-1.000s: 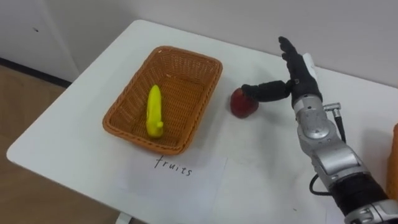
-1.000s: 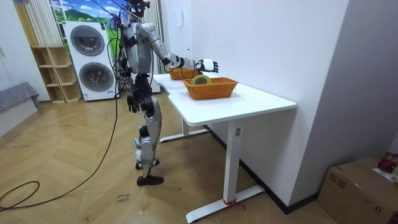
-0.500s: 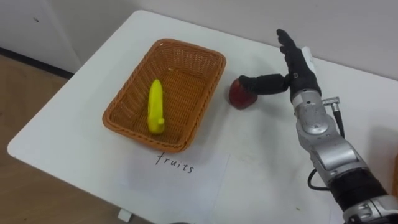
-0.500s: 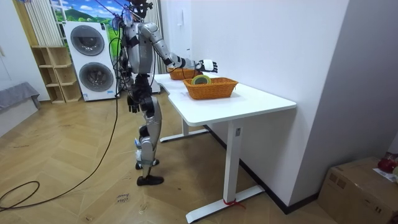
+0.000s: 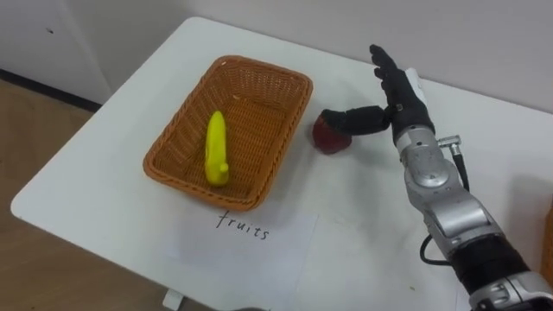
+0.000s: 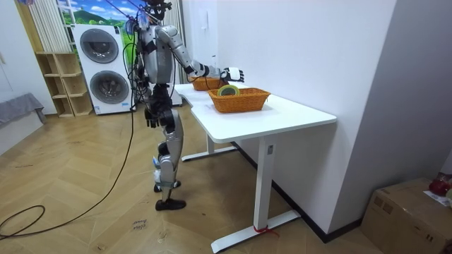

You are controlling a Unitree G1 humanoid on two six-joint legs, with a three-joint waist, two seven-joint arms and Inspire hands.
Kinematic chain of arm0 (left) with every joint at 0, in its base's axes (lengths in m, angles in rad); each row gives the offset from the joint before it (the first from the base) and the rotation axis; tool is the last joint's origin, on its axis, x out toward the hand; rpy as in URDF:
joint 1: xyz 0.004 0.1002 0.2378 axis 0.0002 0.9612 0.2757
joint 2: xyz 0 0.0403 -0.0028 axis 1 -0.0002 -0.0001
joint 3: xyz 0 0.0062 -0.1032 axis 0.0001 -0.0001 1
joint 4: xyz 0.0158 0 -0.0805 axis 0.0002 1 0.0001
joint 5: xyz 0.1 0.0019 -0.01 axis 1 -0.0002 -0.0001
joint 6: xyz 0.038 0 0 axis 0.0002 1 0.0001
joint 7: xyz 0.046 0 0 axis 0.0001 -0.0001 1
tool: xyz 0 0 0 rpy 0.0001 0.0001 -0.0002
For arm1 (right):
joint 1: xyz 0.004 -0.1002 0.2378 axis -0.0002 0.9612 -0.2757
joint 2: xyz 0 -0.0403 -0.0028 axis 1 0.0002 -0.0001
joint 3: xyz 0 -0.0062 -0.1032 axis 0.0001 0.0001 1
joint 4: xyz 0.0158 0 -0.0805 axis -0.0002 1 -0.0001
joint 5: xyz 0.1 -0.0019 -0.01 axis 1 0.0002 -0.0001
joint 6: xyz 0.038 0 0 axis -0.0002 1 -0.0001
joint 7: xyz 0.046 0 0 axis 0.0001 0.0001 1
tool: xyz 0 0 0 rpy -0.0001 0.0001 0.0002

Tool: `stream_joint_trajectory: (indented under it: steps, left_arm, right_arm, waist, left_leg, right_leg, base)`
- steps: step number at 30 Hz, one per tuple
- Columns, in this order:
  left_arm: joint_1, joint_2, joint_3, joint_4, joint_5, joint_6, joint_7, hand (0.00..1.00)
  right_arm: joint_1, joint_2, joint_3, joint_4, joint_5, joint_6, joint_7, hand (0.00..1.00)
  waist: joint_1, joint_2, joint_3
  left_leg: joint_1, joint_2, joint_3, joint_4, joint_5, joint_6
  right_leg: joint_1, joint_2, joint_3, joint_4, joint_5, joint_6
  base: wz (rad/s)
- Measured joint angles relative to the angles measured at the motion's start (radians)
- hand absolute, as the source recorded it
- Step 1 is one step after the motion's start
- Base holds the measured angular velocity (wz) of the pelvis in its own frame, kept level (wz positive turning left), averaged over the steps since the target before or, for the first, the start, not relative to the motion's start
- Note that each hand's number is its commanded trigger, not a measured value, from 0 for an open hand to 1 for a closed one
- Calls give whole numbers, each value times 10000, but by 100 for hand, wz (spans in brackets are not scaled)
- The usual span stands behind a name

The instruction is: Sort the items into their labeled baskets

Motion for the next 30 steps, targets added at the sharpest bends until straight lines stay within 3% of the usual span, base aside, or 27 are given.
stream_joint_trajectory:
  steps: [3,9,30]
  left_arm:
    - [6,5,-1,-1,1,-15,7,0]
    - [78,21,35,0,0,-49,95,0]
    - [351,22,36,-195,0,-196,333,0]
  right_arm:
    - [1,1,2,1,-9,0,74,0]
    - [2,0,4,-3,-120,0,198,0]
    - [10,3,17,-89,-114,-14,581,0]
  waist:
    - [-70,-54,-30]
    - [-243,-140,-12]
    - [-225,-8,-22]
  left_leg:
    - [21,-2,-4,-2,0,0]
    - [57,1,22,3,0,0]
    - [202,13,66,-35,-1,0]
  right_leg:
    - [31,1,2,-4,0,0]
    - [88,7,1,-5,2,-3]
    - [176,17,89,-2,6,-7]
  base:
    - [0]
    - [0]
    - [-1]
